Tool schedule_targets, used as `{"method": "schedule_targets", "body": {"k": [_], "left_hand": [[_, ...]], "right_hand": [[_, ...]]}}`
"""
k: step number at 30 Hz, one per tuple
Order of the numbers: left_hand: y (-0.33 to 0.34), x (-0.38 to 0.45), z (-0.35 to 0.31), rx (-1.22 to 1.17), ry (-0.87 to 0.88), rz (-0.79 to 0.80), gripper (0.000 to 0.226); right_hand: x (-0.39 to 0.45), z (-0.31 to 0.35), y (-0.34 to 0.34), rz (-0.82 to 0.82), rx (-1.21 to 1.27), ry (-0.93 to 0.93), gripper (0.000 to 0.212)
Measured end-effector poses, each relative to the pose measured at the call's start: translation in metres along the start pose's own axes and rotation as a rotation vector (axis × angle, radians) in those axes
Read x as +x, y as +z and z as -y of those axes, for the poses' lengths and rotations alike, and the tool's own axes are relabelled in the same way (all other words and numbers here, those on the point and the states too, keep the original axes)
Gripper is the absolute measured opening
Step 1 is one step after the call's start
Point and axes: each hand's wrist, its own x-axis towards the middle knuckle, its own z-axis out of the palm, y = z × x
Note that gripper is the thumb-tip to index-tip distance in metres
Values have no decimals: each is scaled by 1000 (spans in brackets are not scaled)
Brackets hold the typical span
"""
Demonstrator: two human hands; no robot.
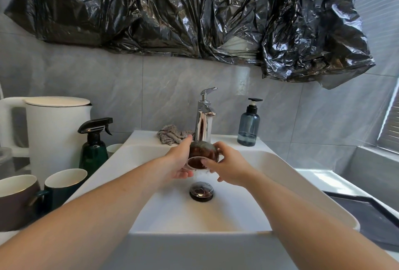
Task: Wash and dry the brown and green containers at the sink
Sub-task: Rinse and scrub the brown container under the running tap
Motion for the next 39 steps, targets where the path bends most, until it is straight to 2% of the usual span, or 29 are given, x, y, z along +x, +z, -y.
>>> {"method": "schedule_targets", "body": {"k": [10, 15, 23, 27, 32, 39], "left_hand": [[-2, -2, 3, 208, 51, 40, 91], [-1, -5, 2, 274, 86, 53, 94], [3, -1, 4, 334, 231, 29, 73], [3, 3, 8, 388, 357, -20, 56], [2, 0, 9, 420, 430, -63, 33], [-1, 0, 12, 587, 569, -127, 39]], "right_hand": [[-3, 2, -4, -14, 33, 5, 34], [-4, 4, -3, -45, 75, -13, 34], [-1, 2, -4, -112, 55, 65, 41], [-1, 3, -5, -113, 63, 111, 43], [-5, 9, -6, -79, 122, 148, 49], [-5, 12, -10, -26, 283, 282, 69]]}}
